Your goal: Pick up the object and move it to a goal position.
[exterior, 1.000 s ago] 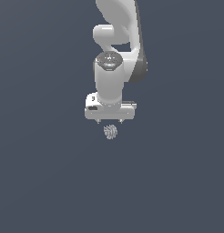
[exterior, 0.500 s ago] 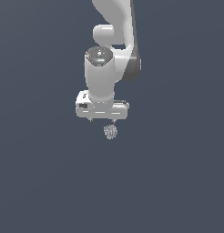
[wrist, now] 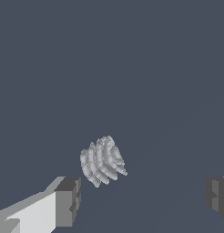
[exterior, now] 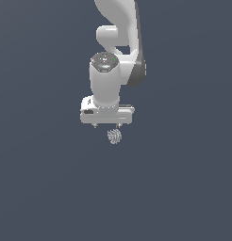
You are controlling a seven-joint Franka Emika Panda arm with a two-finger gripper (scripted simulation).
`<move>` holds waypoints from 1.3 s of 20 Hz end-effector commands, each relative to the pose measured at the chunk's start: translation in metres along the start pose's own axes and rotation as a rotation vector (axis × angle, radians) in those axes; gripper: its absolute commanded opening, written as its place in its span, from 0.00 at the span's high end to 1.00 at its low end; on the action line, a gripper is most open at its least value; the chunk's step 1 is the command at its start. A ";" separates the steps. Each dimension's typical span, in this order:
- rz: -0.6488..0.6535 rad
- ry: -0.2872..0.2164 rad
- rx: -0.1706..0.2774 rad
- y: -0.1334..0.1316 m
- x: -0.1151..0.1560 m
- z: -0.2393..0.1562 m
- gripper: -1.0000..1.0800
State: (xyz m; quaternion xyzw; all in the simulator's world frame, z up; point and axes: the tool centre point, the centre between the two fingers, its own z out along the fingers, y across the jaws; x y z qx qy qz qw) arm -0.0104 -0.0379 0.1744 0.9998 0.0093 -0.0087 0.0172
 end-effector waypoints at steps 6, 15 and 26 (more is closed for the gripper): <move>-0.141 0.005 0.007 -0.010 -0.007 0.026 0.04; -0.361 0.017 0.021 -0.027 -0.022 0.065 0.04; -0.471 0.025 0.029 -0.035 -0.030 0.083 0.04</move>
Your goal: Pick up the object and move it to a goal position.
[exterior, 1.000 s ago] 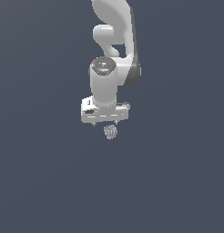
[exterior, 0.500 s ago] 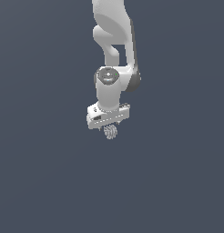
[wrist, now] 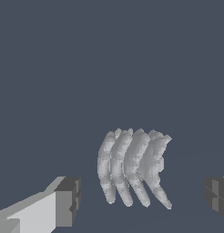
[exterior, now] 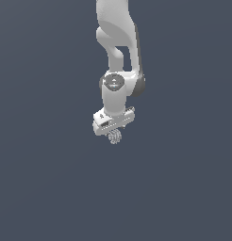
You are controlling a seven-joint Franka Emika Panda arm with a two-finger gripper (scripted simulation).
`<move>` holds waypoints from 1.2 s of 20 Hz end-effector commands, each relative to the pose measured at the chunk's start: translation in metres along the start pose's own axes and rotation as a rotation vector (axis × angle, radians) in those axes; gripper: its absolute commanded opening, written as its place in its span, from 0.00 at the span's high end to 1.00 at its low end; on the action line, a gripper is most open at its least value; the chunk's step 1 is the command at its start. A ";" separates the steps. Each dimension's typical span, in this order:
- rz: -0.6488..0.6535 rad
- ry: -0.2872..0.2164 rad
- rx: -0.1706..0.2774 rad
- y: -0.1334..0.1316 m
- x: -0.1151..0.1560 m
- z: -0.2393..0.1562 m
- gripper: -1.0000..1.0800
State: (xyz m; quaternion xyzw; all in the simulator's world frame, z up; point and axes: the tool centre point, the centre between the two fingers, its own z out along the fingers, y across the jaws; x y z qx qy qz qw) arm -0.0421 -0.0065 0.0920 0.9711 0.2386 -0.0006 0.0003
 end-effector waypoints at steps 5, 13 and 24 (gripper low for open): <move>-0.003 0.000 0.000 0.000 0.000 0.004 0.04; -0.007 0.001 0.000 -0.001 -0.001 0.037 0.04; -0.008 0.001 0.000 -0.001 0.000 0.051 1.00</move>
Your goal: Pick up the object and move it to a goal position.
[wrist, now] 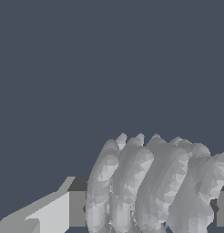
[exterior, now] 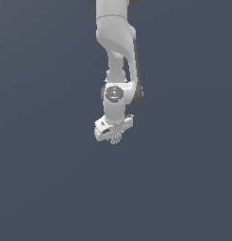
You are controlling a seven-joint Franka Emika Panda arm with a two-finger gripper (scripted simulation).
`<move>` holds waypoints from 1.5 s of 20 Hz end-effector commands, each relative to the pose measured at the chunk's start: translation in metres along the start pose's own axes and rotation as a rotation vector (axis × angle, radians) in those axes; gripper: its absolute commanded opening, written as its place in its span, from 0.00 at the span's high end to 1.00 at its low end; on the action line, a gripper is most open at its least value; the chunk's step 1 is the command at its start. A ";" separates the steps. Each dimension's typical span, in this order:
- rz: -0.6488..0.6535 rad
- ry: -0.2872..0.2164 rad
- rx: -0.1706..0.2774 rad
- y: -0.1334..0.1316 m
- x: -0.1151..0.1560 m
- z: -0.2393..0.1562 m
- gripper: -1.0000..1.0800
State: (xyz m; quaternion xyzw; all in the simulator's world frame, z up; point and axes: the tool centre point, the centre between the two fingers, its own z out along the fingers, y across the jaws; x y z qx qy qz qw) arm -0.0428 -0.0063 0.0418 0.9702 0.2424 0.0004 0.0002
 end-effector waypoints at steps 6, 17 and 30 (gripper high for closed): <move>-0.001 -0.001 0.001 0.000 0.000 0.001 1.00; 0.000 0.000 0.000 0.033 -0.013 -0.013 1.00; 0.000 0.000 0.001 0.157 -0.061 -0.061 1.00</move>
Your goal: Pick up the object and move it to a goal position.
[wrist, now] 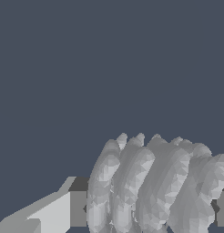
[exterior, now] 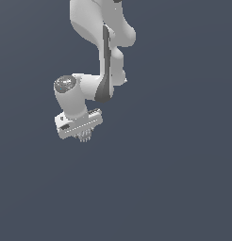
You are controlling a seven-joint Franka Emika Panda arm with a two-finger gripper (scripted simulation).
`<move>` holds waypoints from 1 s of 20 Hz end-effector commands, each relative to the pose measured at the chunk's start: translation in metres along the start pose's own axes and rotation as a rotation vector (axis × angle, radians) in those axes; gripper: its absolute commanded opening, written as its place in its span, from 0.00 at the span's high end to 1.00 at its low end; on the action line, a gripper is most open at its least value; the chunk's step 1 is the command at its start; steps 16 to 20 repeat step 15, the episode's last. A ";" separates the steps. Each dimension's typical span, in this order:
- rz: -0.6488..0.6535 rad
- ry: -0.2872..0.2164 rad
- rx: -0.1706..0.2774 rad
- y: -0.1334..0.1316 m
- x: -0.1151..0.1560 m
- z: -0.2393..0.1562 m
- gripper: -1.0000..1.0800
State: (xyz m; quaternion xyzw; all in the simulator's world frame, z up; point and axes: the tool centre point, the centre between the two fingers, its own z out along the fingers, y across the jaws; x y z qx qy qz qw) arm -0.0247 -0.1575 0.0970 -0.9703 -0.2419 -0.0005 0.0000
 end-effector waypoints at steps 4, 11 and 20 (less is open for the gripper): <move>-0.001 0.000 0.000 0.047 -0.017 -0.018 1.00; -0.002 -0.001 0.000 0.076 -0.025 -0.029 1.00; -0.002 -0.001 0.000 0.080 -0.026 -0.030 1.00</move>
